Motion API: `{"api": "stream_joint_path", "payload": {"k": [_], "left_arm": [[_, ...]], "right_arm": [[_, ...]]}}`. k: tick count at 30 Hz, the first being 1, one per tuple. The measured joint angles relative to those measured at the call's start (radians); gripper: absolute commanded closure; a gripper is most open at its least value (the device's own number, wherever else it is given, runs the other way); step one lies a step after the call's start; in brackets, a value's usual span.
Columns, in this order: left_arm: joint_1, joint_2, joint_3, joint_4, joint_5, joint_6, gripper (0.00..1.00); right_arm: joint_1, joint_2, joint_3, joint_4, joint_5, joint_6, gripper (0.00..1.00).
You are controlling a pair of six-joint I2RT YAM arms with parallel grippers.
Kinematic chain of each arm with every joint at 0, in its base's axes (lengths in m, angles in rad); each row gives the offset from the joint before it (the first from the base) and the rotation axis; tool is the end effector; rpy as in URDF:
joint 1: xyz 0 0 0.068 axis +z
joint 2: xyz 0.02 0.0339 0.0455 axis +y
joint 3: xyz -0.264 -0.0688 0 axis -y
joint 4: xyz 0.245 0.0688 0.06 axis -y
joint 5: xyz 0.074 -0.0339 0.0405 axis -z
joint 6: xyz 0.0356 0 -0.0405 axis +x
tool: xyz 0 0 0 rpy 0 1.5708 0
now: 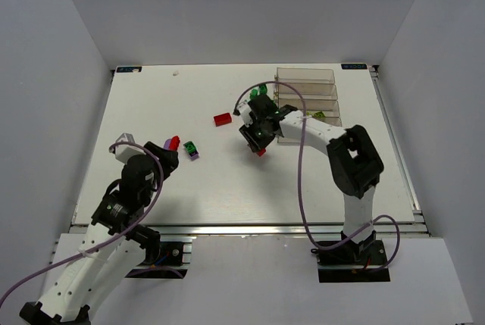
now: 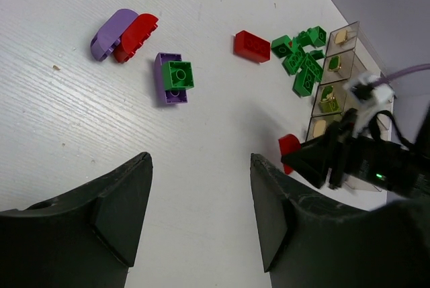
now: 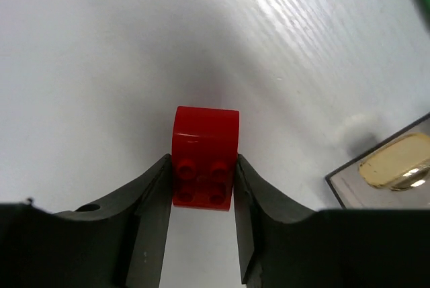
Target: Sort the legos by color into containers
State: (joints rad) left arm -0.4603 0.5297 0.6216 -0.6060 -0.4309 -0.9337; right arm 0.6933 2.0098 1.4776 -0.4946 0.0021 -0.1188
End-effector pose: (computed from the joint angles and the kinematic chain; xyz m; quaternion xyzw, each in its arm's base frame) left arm 0.1170 -0.0414 0.2768 -0.3026 0.7949 -0.1745 0.4961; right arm 0.3312 0.2751 0.1861 -0.3802 0.8850 0.0751 0.2579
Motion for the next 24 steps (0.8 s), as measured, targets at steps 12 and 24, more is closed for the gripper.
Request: {"api": "stream_joint_path", "payload": {"k": [12,24], "left_arm": [[0.0,-0.019,-0.048,0.001,0.002,-0.003,0.3],[0.0,0.045,-0.066,0.044,0.024,0.009,0.28]], "right_arm": [[-0.262,-0.422,-0.054,-0.01,-0.425,-0.51,1.0],[-0.515,-0.135,0.012,-0.155,-0.486,-0.842,0.71]]}}
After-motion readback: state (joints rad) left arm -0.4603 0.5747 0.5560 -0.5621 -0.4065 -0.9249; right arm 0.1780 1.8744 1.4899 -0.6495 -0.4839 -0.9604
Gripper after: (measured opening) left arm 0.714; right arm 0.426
